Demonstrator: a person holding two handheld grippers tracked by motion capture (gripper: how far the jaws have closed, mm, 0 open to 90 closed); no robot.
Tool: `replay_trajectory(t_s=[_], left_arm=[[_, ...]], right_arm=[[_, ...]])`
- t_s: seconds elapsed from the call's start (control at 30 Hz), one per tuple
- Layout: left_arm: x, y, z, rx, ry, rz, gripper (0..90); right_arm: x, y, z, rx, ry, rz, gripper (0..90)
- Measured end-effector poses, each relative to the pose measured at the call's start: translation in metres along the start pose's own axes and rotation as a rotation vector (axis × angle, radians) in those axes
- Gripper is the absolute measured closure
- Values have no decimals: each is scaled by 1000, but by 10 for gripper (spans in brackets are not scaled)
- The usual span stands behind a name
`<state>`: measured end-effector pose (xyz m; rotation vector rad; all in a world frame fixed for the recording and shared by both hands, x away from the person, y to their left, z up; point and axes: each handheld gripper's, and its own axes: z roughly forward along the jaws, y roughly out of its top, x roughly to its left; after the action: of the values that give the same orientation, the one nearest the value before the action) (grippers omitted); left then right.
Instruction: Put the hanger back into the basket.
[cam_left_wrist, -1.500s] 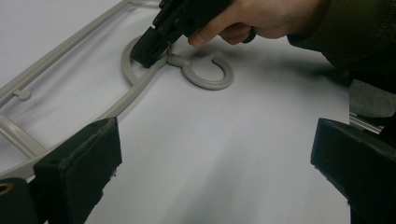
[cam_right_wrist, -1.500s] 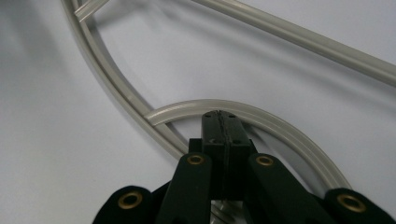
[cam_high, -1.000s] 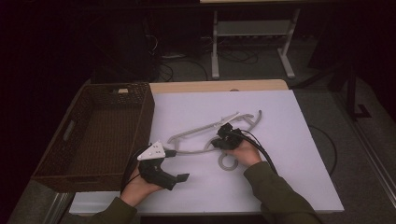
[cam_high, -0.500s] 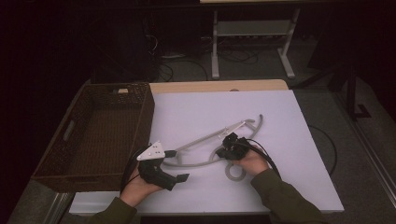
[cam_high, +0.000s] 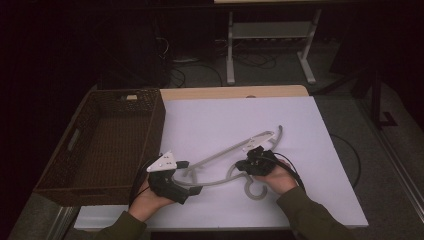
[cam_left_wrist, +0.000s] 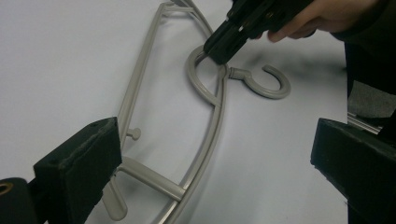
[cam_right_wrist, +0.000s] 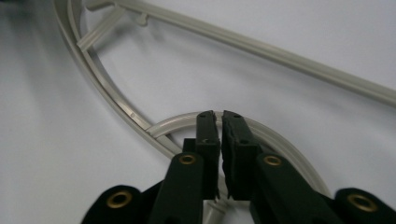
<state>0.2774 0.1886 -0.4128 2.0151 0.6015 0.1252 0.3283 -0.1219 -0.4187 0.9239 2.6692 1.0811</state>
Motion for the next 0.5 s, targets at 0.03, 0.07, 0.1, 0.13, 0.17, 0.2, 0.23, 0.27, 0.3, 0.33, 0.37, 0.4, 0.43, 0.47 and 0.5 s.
replay_trajectory(t_s=[0.03,0.07,0.1,0.13,0.17,0.2,0.23,0.27,0.3,0.33,0.37,0.4,0.43,0.47,0.5], left_arm=[[0,0,0,4,0,2,15],[0,0,0,5,0,4,15],[0,0,0,4,0,4,15],[-1,0,0,2,0,2,15],[-1,0,0,0,0,0,15],[-1,0,0,1,0,1,15],[-1,0,0,2,0,1,15],[-1,0,0,2,0,1,15],[-1,0,1,2,0,0,15],[-1,0,1,2,1,0,15],[-1,0,1,3,0,0,15],[-1,0,1,3,0,0,15],[-1,0,1,0,0,0,15],[-1,0,1,1,0,0,15],[-1,0,1,2,0,1,15]], right_arm=[[0,-2,-5,-17,-5,-5,777],[1,-4,-10,-35,-7,3,768],[1,-6,-15,-49,-4,4,738],[1,-8,-20,-60,-10,1,712],[2,-11,-24,-65,-7,12,706],[3,-14,-28,-72,-5,9,700],[5,-17,-32,-76,-8,9,687],[7,-20,-36,-78,-8,9,677],[8,-23,-39,-84,-8,2,673],[10,-26,-42,-82,-3,9,669],[11,-30,-45,-84,-3,4,665],[14,-33,-48,-80,1,10,665],[15,-37,-49,-81,-1,0,666],[17,-42,-50,-72,-1,4,666],[18,-45,-51,-68,1,-3,666]])
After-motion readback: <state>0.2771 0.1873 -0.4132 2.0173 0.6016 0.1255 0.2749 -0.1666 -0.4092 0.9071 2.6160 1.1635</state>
